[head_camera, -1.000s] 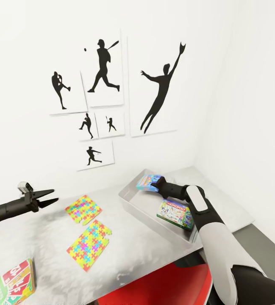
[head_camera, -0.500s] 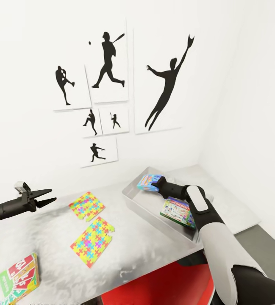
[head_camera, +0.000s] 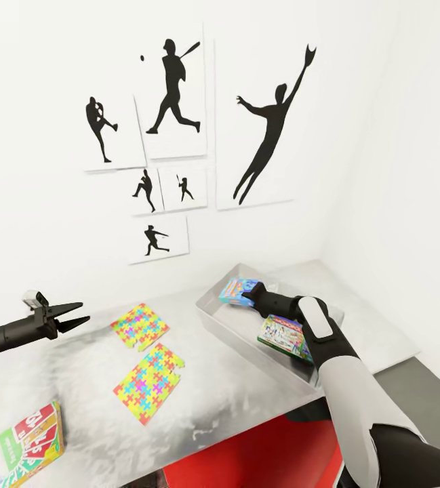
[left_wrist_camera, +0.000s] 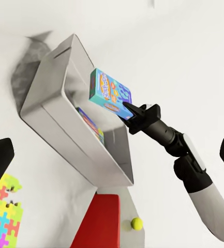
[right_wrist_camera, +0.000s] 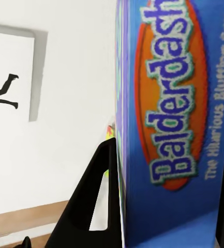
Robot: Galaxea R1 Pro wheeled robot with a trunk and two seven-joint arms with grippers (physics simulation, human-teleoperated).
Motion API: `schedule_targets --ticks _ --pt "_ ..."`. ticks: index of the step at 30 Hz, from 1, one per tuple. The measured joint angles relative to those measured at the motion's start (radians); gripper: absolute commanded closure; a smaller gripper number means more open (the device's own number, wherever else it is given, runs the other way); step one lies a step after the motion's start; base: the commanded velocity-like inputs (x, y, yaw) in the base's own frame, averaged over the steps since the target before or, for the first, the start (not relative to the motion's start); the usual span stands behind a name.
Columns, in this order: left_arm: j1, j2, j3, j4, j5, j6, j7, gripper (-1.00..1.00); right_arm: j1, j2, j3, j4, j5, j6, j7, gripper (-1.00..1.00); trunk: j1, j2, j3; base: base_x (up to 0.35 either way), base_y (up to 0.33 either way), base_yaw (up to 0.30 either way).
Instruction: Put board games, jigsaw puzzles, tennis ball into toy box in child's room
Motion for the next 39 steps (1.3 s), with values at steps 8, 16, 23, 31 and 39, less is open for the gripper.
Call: schedule_targets --ticks 8,16,23,31,39 --pt "0.0 -0.001 0.0 0.0 0.0 0.0 0.0 -1.0 0.0 0.0 0.001 -0.001 0.0 0.0 0.0 1.0 0.0 0.0 -0.013 0.0 0.0 0.0" --pt "0.0 -0.001 0.0 0.0 0.0 0.0 0.0 -1.0 -0.002 -0.002 0.001 -0.024 -0.002 0.0 0.0 1.0 0.0 0.0 -0.026 0.0 0.0 0.0" --pt "0.0 0.0 0.0 0.0 0.0 0.0 0.0 -1.0 -0.002 0.0 0.001 -0.039 0.0 0.0 0.0 1.0 0.0 0.0 -0.038 0.0 0.0 0.0" --pt "0.0 0.0 0.0 0.001 0.0 0.0 0.0 -1.0 -0.002 0.0 0.001 -0.04 0.0 -0.012 0.0 1.0 0.0 0.0 -0.049 0.0 0.0 0.0" --pt "0.0 0.0 0.0 0.002 0.0 0.0 0.0 -1.0 -0.002 -0.001 0.001 -0.044 -0.001 -0.017 0.0 1.0 0.0 0.0 -0.051 0.0 0.0 0.0"
